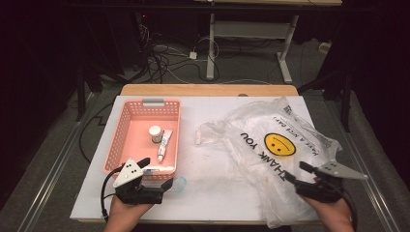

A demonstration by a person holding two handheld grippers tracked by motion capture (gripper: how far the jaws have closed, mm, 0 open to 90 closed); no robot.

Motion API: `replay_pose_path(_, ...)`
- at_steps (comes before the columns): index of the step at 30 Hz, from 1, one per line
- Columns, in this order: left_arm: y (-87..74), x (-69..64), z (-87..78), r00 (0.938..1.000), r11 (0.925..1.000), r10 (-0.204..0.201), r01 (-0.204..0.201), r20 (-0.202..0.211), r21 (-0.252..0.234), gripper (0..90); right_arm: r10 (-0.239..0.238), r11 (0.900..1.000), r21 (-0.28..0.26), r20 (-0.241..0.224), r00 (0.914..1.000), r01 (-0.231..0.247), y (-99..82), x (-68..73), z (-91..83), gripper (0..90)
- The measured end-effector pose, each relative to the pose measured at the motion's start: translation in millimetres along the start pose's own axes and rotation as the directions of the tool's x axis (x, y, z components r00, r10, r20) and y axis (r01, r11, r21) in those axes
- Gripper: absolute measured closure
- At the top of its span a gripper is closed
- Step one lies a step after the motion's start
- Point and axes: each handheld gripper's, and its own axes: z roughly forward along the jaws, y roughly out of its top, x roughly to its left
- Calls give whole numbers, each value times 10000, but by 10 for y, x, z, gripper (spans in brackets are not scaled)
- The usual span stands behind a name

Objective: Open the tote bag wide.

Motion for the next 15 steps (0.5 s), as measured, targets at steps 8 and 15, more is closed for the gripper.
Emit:
replay_pose_path(8, -16, 45, -23, 10000, 10000, -70, 70, -20, -32, 0, -1377, 9769, 1407, -1606, 9774, 1608, -48, 625, 414, 386)
replay_pose_path(15, 3, 10, -36, 10000, 9999, 55, -55, 12, -92, 0, -1771, 9494, 2476, -863, 9804, 1933, -158, 583, 638, 632)
